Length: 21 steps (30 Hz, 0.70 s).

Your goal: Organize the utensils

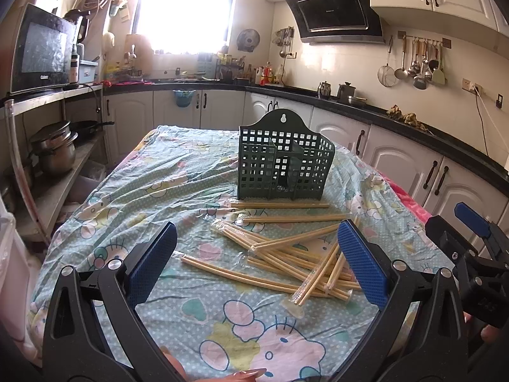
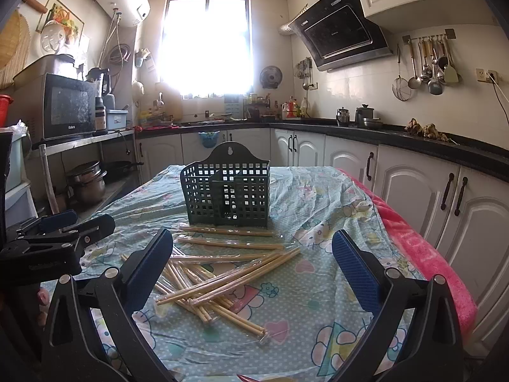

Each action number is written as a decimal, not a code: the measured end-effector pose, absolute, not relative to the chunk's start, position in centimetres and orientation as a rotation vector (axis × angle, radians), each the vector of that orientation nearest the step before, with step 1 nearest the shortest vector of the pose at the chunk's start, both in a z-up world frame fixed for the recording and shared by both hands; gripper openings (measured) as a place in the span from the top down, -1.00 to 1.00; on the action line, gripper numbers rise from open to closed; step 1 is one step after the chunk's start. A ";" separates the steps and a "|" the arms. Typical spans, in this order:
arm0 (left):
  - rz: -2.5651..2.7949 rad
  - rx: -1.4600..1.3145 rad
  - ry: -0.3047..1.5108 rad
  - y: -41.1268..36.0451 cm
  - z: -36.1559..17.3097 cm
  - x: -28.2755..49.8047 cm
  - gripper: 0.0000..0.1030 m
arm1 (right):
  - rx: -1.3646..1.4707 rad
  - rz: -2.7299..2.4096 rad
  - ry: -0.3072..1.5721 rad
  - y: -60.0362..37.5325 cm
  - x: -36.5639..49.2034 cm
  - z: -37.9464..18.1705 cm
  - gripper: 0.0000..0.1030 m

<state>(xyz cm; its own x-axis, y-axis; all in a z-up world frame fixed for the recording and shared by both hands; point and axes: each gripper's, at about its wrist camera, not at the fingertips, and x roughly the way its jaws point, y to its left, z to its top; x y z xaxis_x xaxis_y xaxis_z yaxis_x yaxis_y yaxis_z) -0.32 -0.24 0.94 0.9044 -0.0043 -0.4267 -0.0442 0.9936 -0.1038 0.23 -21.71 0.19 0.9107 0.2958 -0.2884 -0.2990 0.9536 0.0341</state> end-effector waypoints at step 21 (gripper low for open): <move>0.019 -0.112 0.436 -0.3 0.8 -0.3 -0.82 | -0.013 0.311 0.296 -21.6 0.3 0.2 -0.88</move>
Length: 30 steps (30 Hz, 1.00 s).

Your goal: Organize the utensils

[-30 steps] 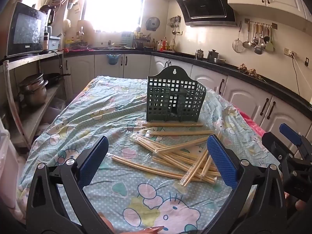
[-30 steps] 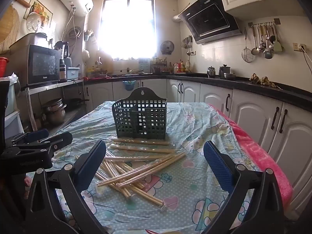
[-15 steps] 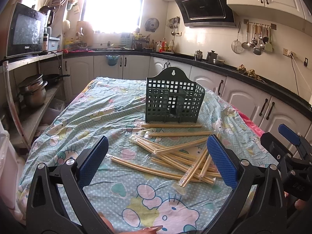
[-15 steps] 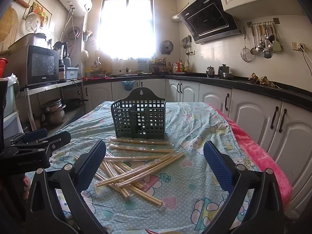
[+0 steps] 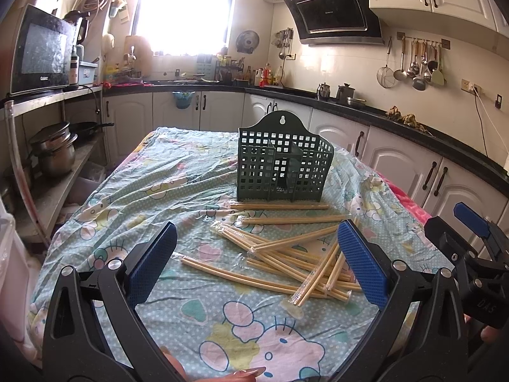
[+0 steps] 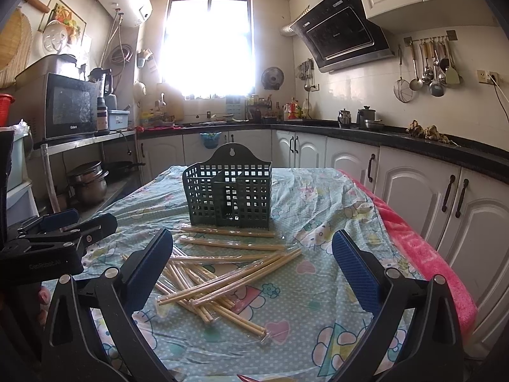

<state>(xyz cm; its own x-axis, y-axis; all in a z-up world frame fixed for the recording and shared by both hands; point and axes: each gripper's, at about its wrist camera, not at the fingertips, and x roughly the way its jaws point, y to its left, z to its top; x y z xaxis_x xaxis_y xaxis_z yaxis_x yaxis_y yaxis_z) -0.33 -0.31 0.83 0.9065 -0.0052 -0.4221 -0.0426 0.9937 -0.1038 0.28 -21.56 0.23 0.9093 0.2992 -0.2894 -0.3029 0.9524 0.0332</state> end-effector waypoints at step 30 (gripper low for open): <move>0.026 -0.186 0.520 3.1 0.8 1.7 -0.82 | -0.063 0.322 0.427 -22.0 5.1 1.1 -0.88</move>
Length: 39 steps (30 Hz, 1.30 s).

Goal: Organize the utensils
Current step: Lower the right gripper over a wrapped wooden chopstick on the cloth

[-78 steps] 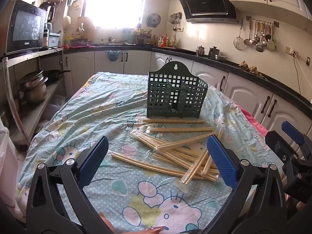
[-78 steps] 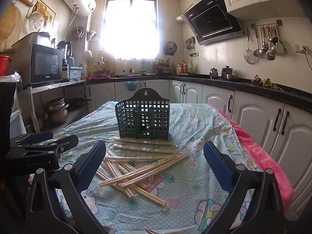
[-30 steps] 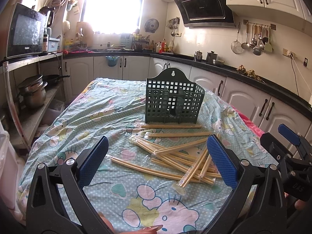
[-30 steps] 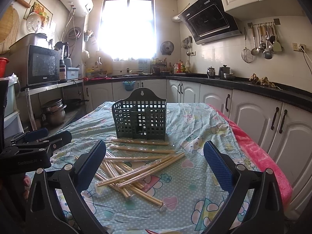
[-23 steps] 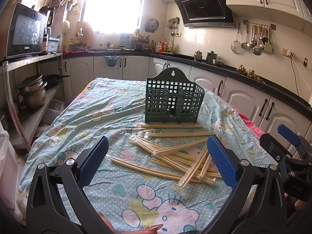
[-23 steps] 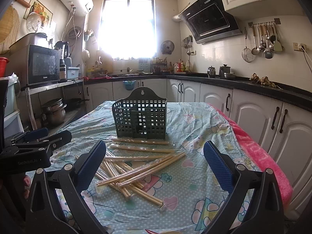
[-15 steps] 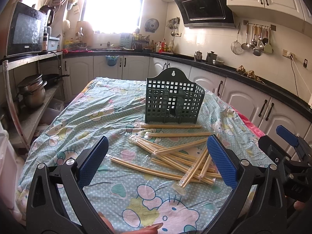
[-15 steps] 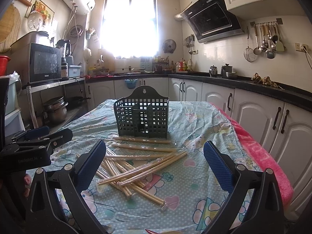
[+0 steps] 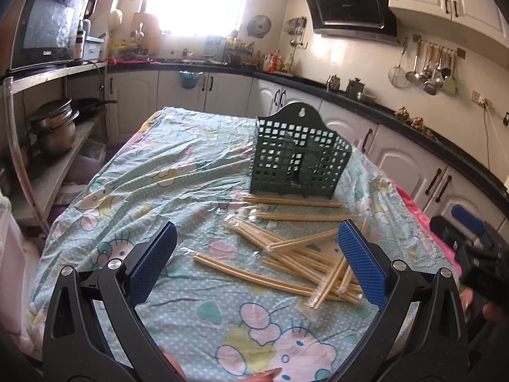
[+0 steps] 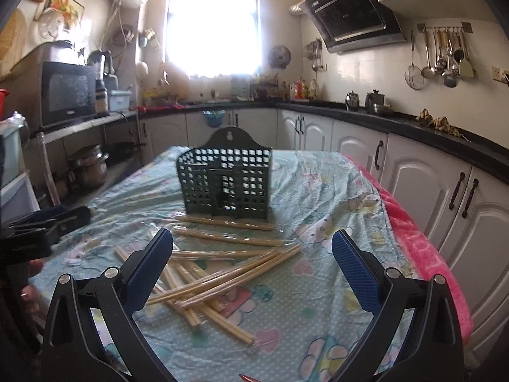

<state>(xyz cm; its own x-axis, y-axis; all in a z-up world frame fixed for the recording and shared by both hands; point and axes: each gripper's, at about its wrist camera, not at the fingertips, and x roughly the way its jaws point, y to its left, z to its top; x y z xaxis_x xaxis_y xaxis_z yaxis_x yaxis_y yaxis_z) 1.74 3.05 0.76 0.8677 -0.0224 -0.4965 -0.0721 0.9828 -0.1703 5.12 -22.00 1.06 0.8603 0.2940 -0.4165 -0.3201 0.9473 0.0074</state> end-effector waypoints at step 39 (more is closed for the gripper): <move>0.017 -0.575 0.947 10.0 -8.0 10.4 -0.10 | 0.088 0.327 0.983 -23.5 21.5 -7.2 0.01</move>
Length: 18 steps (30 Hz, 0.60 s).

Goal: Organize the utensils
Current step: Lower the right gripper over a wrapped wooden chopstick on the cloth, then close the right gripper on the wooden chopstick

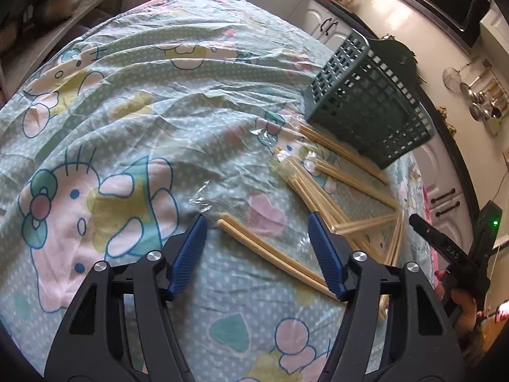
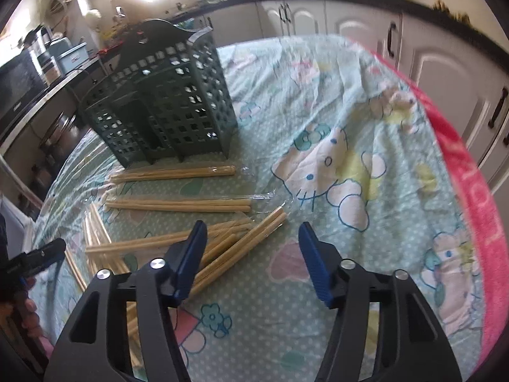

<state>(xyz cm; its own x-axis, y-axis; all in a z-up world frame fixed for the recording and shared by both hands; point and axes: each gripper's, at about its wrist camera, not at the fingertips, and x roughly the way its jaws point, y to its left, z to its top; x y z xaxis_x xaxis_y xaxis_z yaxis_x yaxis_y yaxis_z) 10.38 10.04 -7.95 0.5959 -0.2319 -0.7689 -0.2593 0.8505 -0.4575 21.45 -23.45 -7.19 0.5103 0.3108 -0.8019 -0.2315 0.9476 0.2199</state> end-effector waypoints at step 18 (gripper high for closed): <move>0.078 -0.586 0.963 11.9 -8.4 12.2 0.53 | 0.251 0.318 1.061 -25.7 25.1 -8.8 0.64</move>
<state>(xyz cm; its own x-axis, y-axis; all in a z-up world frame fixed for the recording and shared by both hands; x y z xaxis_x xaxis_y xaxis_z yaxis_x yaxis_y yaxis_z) 12.17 11.90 -8.41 0.5812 -0.1911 -0.7910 -0.3154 0.8432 -0.4354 25.08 -25.66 -8.81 0.4493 0.3737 -0.8115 -0.1347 0.9263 0.3520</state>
